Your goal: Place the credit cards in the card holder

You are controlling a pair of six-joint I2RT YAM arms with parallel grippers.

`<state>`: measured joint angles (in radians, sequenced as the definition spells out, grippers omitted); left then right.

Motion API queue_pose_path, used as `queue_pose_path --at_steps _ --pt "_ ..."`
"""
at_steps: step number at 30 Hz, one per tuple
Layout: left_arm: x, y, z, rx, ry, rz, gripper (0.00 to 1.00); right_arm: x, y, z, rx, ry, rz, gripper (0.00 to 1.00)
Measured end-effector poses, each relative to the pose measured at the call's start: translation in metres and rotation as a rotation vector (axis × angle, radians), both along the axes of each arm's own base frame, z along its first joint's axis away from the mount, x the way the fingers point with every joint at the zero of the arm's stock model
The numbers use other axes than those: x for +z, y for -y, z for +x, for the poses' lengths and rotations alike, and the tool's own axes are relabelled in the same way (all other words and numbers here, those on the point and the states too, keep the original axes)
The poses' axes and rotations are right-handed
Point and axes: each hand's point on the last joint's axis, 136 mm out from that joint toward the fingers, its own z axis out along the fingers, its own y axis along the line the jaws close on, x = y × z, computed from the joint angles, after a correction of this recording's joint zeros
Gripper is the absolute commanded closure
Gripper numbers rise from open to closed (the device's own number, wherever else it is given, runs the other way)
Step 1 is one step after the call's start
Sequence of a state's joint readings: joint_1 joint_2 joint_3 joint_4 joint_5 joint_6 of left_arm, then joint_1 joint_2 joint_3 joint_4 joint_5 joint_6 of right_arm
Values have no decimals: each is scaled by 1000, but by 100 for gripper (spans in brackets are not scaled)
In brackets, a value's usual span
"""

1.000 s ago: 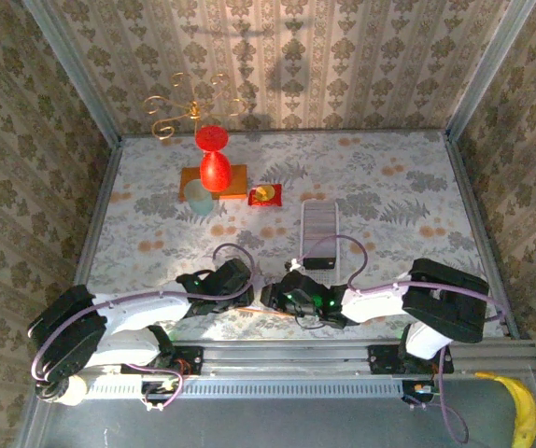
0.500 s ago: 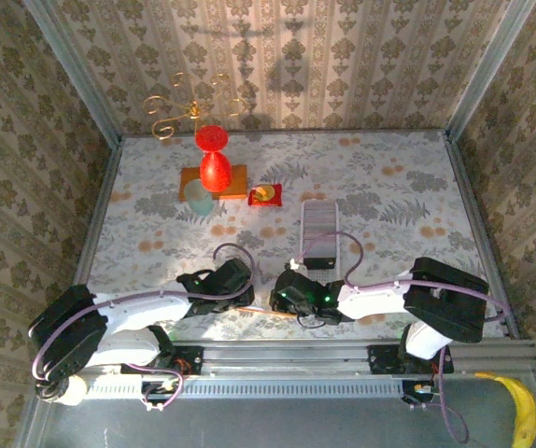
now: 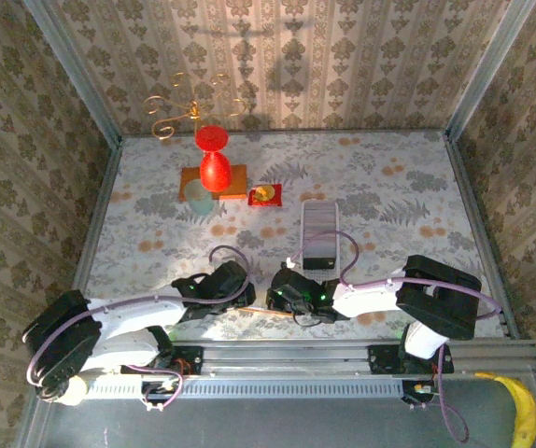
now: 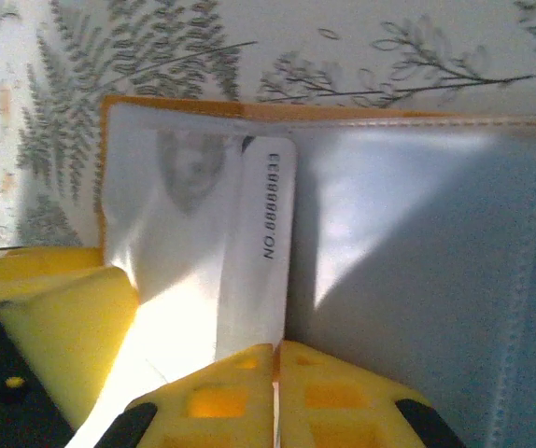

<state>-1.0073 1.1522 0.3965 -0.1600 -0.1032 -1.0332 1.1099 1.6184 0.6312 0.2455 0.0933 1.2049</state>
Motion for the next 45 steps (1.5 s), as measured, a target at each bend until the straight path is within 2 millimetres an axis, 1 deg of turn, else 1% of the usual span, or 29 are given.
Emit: queue_pose_path --at_steps 4,7,15,18,21,29,33,36,38,40,42,44,45 --pt "2 0 0 4 4 -27 48 12 -1 0 2 21 38 92" --pt "3 -2 -1 10 5 -53 46 16 3 -1 -2 27 43 93" --pt "4 -3 -1 16 0 -97 43 9 14 -1 -6 27 -17 97" --pt "4 -2 -1 13 -2 -102 42 8 12 -1 0 30 -21 97" --pt "4 -1 -1 13 -3 -102 42 7 5 1 9 29 -9 96" --pt "3 -2 0 23 -7 -114 43 11 -14 1 42 24 60 91" --pt "3 -2 0 29 -9 -120 44 17 -22 1 57 30 102 84" --pt "2 -2 0 33 -10 -123 45 18 -19 1 56 31 103 78" --pt "2 -3 1 38 -12 -126 46 23 -15 -1 53 38 105 77" --pt "2 -3 1 43 -13 -132 47 28 -8 -1 45 47 98 80" --pt "1 -4 0 47 -12 -137 47 32 0 0 29 62 80 87" --pt "1 -4 0 49 -11 -143 48 32 8 2 13 75 49 91" --pt "1 -4 0 50 -11 -145 48 29 12 2 5 76 25 92"
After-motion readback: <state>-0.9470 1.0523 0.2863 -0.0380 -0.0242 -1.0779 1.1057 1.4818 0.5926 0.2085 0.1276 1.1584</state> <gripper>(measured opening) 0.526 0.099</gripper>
